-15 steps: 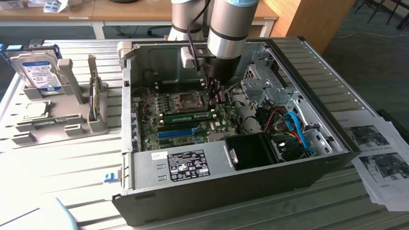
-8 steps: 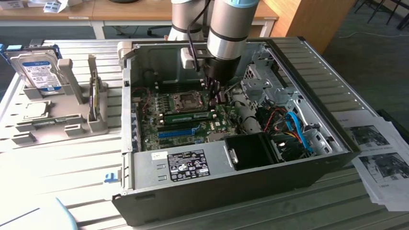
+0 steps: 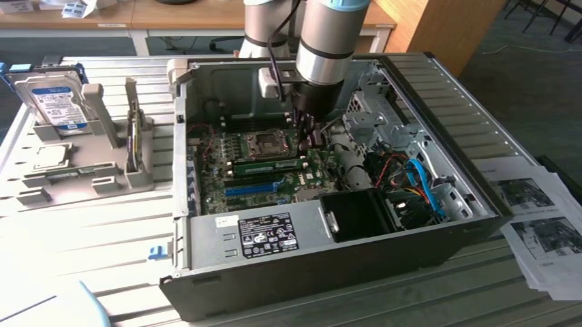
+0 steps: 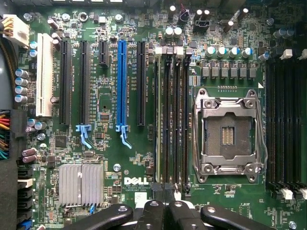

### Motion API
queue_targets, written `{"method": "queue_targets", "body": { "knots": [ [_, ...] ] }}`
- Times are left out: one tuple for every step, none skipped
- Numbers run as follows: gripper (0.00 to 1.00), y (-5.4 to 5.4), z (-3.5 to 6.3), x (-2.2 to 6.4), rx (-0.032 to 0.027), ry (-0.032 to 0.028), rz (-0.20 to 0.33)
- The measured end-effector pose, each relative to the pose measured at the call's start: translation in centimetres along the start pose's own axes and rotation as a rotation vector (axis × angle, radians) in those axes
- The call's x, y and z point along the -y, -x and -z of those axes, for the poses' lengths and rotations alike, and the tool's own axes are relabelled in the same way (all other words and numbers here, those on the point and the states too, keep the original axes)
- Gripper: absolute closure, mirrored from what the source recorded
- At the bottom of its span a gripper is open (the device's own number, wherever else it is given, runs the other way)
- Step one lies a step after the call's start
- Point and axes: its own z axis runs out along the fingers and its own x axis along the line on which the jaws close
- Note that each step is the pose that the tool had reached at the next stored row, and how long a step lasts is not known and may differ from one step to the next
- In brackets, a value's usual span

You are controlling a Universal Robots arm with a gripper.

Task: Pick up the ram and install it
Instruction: 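Press down the ram until it locks into place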

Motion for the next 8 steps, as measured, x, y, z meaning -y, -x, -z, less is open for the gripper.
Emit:
{"method": "queue_targets", "body": {
  "knots": [
    [0.91,0.0,0.0,0.0,0.0,0.0001,0.0],
    [0.91,0.0,0.0,0.0,0.0,0.0,0.0],
    [0.91,0.01,-0.04,0.01,0.0003,-0.0001,0.0],
    [0.91,0.01,-0.11,0.01,0.0004,-0.0001,0.0],
    [0.91,0.0,-0.18,0.01,0.0002,0.0,0.0],
    [0.91,0.0,-0.25,0.01,0.0,0.0,0.0],
    [0.91,0.0,-0.34,0.01,0.0001,0.0,0.0],
    [0.91,0.0,-0.41,0.02,0.0,0.0,0.0]
  ]
}}
